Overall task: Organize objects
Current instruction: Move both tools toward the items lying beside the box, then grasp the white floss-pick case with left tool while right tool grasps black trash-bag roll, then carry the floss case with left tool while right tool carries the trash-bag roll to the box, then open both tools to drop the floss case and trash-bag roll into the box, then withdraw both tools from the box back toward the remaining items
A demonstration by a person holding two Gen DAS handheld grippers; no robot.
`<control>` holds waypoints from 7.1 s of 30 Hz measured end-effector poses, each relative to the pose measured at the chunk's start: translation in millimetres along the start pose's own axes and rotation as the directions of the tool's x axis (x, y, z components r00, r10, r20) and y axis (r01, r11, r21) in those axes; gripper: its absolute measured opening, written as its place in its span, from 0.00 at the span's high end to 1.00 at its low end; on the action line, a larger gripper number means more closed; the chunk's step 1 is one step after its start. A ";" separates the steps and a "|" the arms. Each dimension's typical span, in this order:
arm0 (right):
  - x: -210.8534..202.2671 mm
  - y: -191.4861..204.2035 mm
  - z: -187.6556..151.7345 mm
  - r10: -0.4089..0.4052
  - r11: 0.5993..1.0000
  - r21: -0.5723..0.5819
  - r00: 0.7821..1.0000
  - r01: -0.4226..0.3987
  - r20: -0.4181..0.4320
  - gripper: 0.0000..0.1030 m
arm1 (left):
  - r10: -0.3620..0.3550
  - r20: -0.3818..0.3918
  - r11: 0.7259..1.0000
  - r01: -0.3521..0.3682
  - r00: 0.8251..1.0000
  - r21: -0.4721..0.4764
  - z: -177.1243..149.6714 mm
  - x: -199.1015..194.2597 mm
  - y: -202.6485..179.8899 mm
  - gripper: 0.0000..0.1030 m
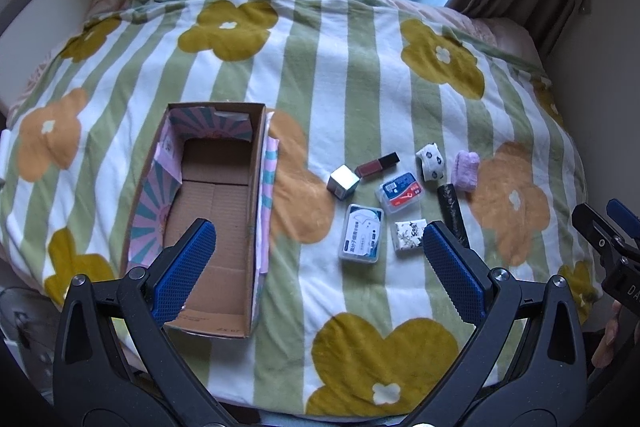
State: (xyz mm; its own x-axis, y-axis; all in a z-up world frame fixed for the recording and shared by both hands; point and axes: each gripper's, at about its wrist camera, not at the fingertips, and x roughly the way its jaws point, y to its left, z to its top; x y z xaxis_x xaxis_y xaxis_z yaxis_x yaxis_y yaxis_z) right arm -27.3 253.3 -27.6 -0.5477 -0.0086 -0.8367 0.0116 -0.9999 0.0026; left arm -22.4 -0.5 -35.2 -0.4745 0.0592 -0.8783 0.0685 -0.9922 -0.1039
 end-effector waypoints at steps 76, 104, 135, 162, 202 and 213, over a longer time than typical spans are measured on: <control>81.4 15.5 -0.5 0.145 0.988 -0.023 0.964 -0.154 -0.223 0.72 | -0.093 -0.136 0.994 0.101 0.986 0.048 1.1 94.9 -51.4 0.45; 29.5 158.2 41.8 0.264 0.932 -0.216 0.954 -0.291 -0.145 0.72 | -0.025 0.026 0.989 0.028 0.999 -0.143 17.2 -3.3 92.3 0.45; 252.7 370.0 8.3 0.272 0.812 -0.326 0.808 -0.484 -0.523 0.72 | 0.006 -0.204 0.984 -0.043 0.979 -0.176 -53.1 144.0 200.6 0.45; 242.0 381.2 15.3 0.323 0.783 -0.338 0.806 -0.523 -0.497 0.03 | 0.007 -0.254 0.992 -0.038 0.967 -0.117 -69.6 158.0 177.9 0.00; 19.4 97.5 27.0 0.169 0.967 -0.173 0.978 -0.189 -0.124 0.03 | -0.016 0.007 1.000 0.016 1.000 -0.025 -3.3 -10.4 74.5 0.00; 7.0 45.0 15.3 0.153 0.983 -0.088 0.986 -0.159 -0.065 0.03 | -0.049 -0.003 0.995 0.049 0.999 0.081 -3.1 -2.2 17.6 0.03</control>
State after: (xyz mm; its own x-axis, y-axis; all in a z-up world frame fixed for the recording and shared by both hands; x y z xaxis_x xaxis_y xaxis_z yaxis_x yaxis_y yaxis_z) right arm -43.3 208.1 -24.9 -0.4839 -0.1611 -0.8602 0.1719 -0.9813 0.0871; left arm -17.5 -17.8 -36.6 -0.4747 0.1076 -0.8736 -0.0264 -0.9938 -0.1081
